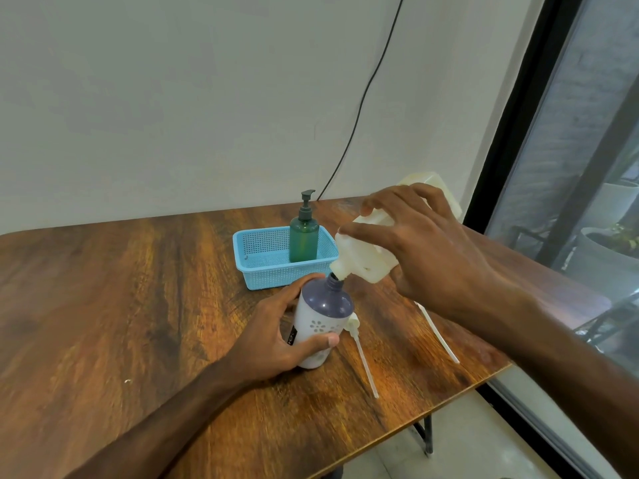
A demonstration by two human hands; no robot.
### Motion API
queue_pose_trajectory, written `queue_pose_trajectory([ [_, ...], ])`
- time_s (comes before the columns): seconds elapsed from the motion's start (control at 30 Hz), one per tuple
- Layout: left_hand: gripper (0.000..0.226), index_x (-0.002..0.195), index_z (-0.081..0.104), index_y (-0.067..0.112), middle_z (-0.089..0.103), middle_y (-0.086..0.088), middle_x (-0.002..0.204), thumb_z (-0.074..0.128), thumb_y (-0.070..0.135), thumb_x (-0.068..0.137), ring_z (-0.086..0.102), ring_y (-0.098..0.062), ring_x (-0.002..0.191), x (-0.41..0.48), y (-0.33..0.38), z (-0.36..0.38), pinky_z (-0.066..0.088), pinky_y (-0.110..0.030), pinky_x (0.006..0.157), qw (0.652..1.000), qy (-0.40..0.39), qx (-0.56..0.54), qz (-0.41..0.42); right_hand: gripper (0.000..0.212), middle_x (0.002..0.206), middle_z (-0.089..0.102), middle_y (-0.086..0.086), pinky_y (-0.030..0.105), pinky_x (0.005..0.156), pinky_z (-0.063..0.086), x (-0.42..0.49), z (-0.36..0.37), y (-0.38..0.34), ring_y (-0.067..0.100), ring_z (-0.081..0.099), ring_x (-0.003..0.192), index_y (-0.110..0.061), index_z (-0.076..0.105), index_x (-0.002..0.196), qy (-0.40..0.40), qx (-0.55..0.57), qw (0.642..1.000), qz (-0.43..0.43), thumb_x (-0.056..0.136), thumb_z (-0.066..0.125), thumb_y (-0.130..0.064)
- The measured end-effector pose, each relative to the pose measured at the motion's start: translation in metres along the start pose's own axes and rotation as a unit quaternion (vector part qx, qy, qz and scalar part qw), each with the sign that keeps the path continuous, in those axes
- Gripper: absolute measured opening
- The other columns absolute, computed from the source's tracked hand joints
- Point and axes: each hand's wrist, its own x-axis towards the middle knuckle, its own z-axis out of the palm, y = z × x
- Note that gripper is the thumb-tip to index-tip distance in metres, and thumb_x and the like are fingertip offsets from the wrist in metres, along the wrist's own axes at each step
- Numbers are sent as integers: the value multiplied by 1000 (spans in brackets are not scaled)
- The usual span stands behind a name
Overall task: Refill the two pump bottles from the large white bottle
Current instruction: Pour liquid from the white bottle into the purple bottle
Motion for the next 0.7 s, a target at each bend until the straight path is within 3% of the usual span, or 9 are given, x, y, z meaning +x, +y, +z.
queue_pose_trajectory([
  [0.47,74,144,51,40,67,28,135,89,36,81,64,0,127,1,5,-1,51,-14,100,1000,-1,1,0,82,136,58,13,49,110,18,8,-2,-2,37,48,133,-32,63,132,0,-50,998,-30,58,95,-18],
  [0.7,74,144,50,45,67,27,136,89,41,82,64,-1,128,1,4,-2,51,-16,102,1000,-4,7,-1,83,145,50,10,50,116,16,14,-14,-10,36,38,141,-34,55,140,-34,-85,995,-42,67,92,-20],
])
